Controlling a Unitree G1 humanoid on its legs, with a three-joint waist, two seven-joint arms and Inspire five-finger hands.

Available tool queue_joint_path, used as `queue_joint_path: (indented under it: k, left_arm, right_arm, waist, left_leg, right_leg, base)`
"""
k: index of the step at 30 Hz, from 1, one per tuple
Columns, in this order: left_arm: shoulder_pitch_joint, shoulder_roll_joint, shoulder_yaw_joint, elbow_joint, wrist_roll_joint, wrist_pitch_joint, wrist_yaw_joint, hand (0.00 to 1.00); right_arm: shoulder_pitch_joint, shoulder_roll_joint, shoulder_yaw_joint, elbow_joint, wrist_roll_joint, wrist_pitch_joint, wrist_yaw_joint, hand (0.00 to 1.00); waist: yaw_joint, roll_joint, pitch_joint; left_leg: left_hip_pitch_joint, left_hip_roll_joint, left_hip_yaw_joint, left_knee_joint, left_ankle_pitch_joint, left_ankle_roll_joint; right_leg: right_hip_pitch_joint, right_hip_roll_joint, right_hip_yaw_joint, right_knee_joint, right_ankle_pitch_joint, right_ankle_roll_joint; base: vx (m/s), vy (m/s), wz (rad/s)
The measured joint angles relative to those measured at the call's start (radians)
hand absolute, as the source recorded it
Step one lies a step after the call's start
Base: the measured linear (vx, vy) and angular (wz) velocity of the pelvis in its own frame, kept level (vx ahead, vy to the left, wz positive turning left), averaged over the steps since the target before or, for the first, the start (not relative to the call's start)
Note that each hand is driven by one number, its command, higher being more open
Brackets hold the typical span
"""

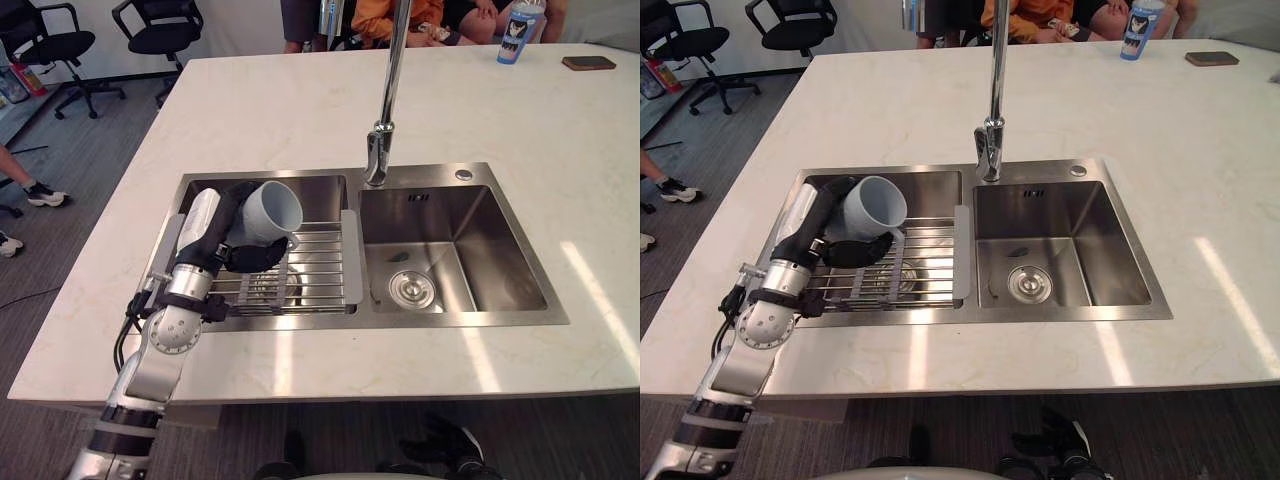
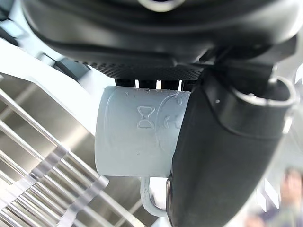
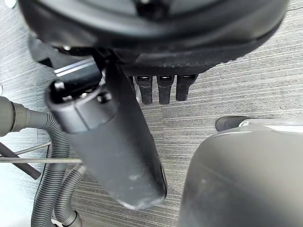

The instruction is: Walk over to the sink, pick up the cup, carry it to the dishwasher, place the cup inside the dishwasher, then close the dishwasher door

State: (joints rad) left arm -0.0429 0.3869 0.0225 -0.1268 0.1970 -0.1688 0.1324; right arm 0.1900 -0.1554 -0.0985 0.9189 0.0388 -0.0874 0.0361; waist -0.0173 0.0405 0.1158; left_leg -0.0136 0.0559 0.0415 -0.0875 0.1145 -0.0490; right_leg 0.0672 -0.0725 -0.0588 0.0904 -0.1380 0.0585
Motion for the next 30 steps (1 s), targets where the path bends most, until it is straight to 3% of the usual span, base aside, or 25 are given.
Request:
queue_joint_path:
  k: [4, 11, 15, 17, 18, 19, 20, 22, 23, 24, 25, 27, 29, 30]
  left_arm:
    - [0.114, -0.117, 0.045, -0.093, -0.107, 0.001, 0.057, 0.3]
    - [0.234, -0.199, 0.012, -0.206, -0.19, -0.002, 0.064, 0.3]
    - [0.264, -0.225, -0.051, -0.303, -0.197, -0.002, 0.063, 0.3]
    - [0.26, -0.243, -0.079, -0.321, -0.197, -0.005, 0.062, 0.3]
    - [0.261, -0.262, -0.09, -0.326, -0.196, -0.005, 0.062, 0.3]
    - [0.259, -0.282, -0.087, -0.335, -0.196, -0.013, 0.063, 0.3]
    - [0.263, -0.287, -0.087, -0.335, -0.196, -0.013, 0.063, 0.3]
    - [0.282, -0.293, -0.084, -0.342, -0.196, -0.014, 0.064, 0.3]
    - [0.289, -0.293, -0.078, -0.344, -0.196, -0.014, 0.064, 0.3]
    - [0.293, -0.294, -0.07, -0.346, -0.196, -0.014, 0.065, 0.3]
    - [0.294, -0.295, -0.069, -0.346, -0.196, -0.014, 0.066, 0.3]
    - [0.315, -0.33, -0.095, -0.346, -0.196, -0.013, 0.062, 0.3]
    - [0.316, -0.329, -0.123, -0.34, -0.197, -0.013, 0.061, 0.3]
    - [0.322, -0.332, -0.144, -0.34, -0.197, -0.012, 0.059, 0.3]
  right_arm:
    - [0.007, 0.017, -0.018, 0.001, 0.007, 0.0, -0.004, 0.9]
    - [0.01, 0.048, -0.043, 0.0, 0.02, 0.0, -0.021, 0.9]
    - [0.009, 0.079, -0.043, -0.082, 0.02, 0.006, -0.043, 0.9]
    - [0.008, 0.084, -0.043, -0.11, 0.02, 0.007, -0.052, 0.9]
    - [0.007, 0.084, -0.043, -0.125, 0.02, 0.007, -0.061, 0.9]
    - [0.003, 0.089, -0.04, -0.152, 0.02, 0.007, -0.066, 0.9]
    - [0.002, 0.089, -0.039, -0.154, 0.02, 0.007, -0.066, 0.9]
    - [0.0, 0.09, -0.039, -0.154, 0.02, 0.007, -0.065, 0.9]
    - [-0.006, 0.09, -0.039, -0.154, 0.02, 0.006, -0.065, 0.9]
    - [-0.016, 0.087, -0.031, -0.162, 0.02, 0.006, -0.067, 0.9]
    - [-0.026, 0.081, -0.029, -0.166, 0.02, 0.006, -0.068, 0.9]
    - [-0.044, 0.06, -0.031, -0.182, 0.02, 0.002, -0.082, 0.9]
    - [-0.059, 0.053, -0.031, -0.156, 0.031, 0.003, -0.088, 0.9]
    - [-0.065, 0.044, -0.035, -0.144, 0.048, 0.004, -0.097, 0.9]
  waist:
    - [0.008, -0.017, -0.008]
    - [0.031, -0.051, -0.013]
    - [0.038, -0.077, 0.003]
    - [0.036, -0.078, 0.011]
    - [0.04, -0.068, 0.01]
    - [0.048, -0.066, 0.02]
    - [0.055, -0.066, 0.019]
    - [0.086, -0.07, 0.01]
    - [0.099, -0.075, 0.003]
    - [0.121, -0.094, -0.009]
    - [0.127, -0.089, -0.008]
    - [0.129, -0.041, -0.012]
    - [0.117, -0.033, -0.006]
    - [0.101, -0.006, 0.001]
  left_leg:
    - [0.006, 0.002, 0.009, 0.0, 0.0, 0.0]
    - [0.021, 0.013, 0.071, 0.029, -0.028, 0.0]
    - [-0.089, 0.029, 0.109, 0.184, -0.094, 0.01]
    - [-0.13, 0.035, 0.109, 0.273, -0.131, 0.022]
    - [-0.147, 0.052, 0.111, 0.297, -0.148, 0.04]
    - [-0.155, 0.051, 0.114, 0.319, -0.156, 0.055]
    - [-0.155, 0.046, 0.112, 0.324, -0.155, 0.058]
    - [-0.171, 0.039, 0.109, 0.345, -0.152, 0.062]
    - [-0.193, 0.035, 0.106, 0.354, -0.145, 0.061]
    - [-0.235, 0.022, 0.106, 0.369, -0.128, 0.053]
    - [-0.259, 0.022, 0.104, 0.376, -0.109, 0.041]
    - [-0.322, 0.034, 0.067, 0.344, -0.035, 0.028]
    - [-0.324, 0.042, 0.042, 0.304, 0.025, 0.013]
    - [-0.322, 0.058, 0.014, 0.281, 0.073, 0.0]
  right_leg:
    - [0.001, 0.002, 0.01, 0.007, 0.001, 0.0]
    - [-0.019, 0.006, 0.078, 0.034, 0.002, 0.0]
    - [-0.102, 0.001, 0.11, 0.101, 0.012, 0.016]
    - [-0.126, 0.001, 0.103, 0.148, 0.015, 0.022]
    - [-0.126, 0.002, 0.104, 0.166, 0.008, 0.042]
    - [-0.171, -0.011, 0.092, 0.396, -0.075, 0.06]
    - [-0.176, -0.021, 0.089, 0.49, -0.106, 0.07]
    - [-0.141, -0.038, 0.089, 0.621, -0.146, 0.115]
    - [-0.111, -0.04, 0.088, 0.613, -0.148, 0.121]
    - [-0.07, -0.041, 0.083, 0.528, -0.151, 0.099]
    - [-0.059, -0.04, 0.079, 0.469, -0.175, 0.088]
    - [-0.032, -0.004, 0.057, 0.303, -0.207, 0.047]
    - [-0.003, 0.019, 0.048, 0.237, -0.229, 0.005]
    - [-0.002, 0.052, 0.031, 0.24, -0.22, -0.012]
  base:
    - [-0.01, -0.007, -0.06]
    - [-0.03, 0.006, -0.29]
    - [-0.06, 0.03, -0.27]
    - [-0.11, 0.042, -0.1]
    - [-0.16, 0.06, -0.03]
    - [-0.14, 0.047, 0.02]
    - [-0.12, 0.044, 0.07]
    - [-0.1, 0.003, 0.06]
    - [-0.15, -0.065, 0.08]
    - [-0.2, -0.11, 0.1]
    - [-0.22, -0.108, 0.19]
    - [-0.27, -0.106, 0.3]
    - [-0.34, -0.16, 0.36]
    - [-0.37, -0.162, 0.48]
